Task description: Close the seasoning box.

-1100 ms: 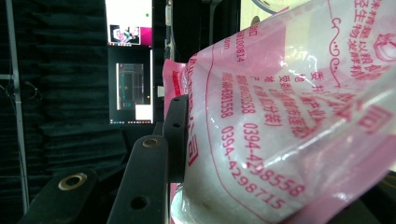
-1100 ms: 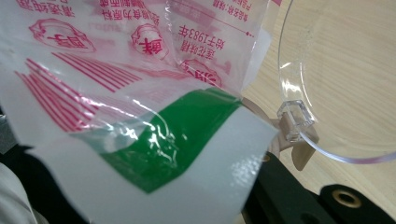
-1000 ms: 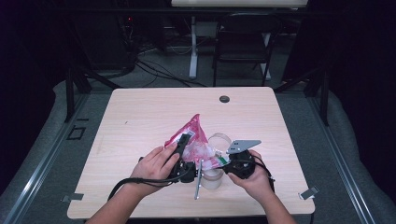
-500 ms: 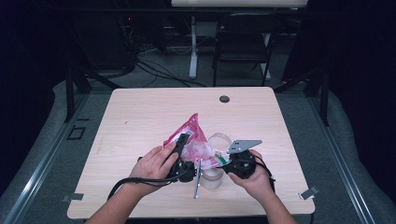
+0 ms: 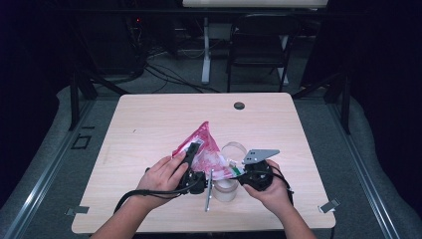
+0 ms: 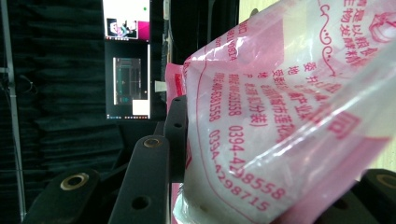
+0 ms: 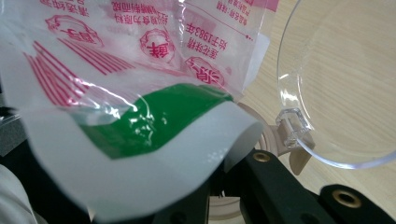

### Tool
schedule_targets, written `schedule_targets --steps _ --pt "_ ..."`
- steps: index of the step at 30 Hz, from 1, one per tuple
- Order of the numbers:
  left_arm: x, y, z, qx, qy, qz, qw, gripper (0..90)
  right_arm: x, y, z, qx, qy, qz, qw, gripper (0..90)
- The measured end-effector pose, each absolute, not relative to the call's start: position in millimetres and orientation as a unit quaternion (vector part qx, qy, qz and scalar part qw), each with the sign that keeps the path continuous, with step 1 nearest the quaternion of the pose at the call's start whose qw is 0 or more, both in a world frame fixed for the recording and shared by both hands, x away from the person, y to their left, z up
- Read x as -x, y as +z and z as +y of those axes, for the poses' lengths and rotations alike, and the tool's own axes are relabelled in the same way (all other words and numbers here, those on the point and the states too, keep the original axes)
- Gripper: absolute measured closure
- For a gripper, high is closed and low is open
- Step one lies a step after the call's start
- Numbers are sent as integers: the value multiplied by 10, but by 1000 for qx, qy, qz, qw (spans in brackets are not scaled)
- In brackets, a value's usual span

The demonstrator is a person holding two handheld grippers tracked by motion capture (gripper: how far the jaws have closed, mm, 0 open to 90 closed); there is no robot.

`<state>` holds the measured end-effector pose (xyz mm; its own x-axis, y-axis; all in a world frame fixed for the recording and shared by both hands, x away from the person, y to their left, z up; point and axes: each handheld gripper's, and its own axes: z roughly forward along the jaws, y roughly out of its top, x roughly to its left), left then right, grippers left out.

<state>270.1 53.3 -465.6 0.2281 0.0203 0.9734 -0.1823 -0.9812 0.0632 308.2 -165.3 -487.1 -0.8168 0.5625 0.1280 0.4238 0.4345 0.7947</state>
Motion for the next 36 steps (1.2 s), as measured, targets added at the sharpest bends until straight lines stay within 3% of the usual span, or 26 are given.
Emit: schedule_targets --steps 36 --pt "-2742 -4788 634 -797 597 -15 90 703 -3047 -4807 -1646 -290 456 837 91 900"
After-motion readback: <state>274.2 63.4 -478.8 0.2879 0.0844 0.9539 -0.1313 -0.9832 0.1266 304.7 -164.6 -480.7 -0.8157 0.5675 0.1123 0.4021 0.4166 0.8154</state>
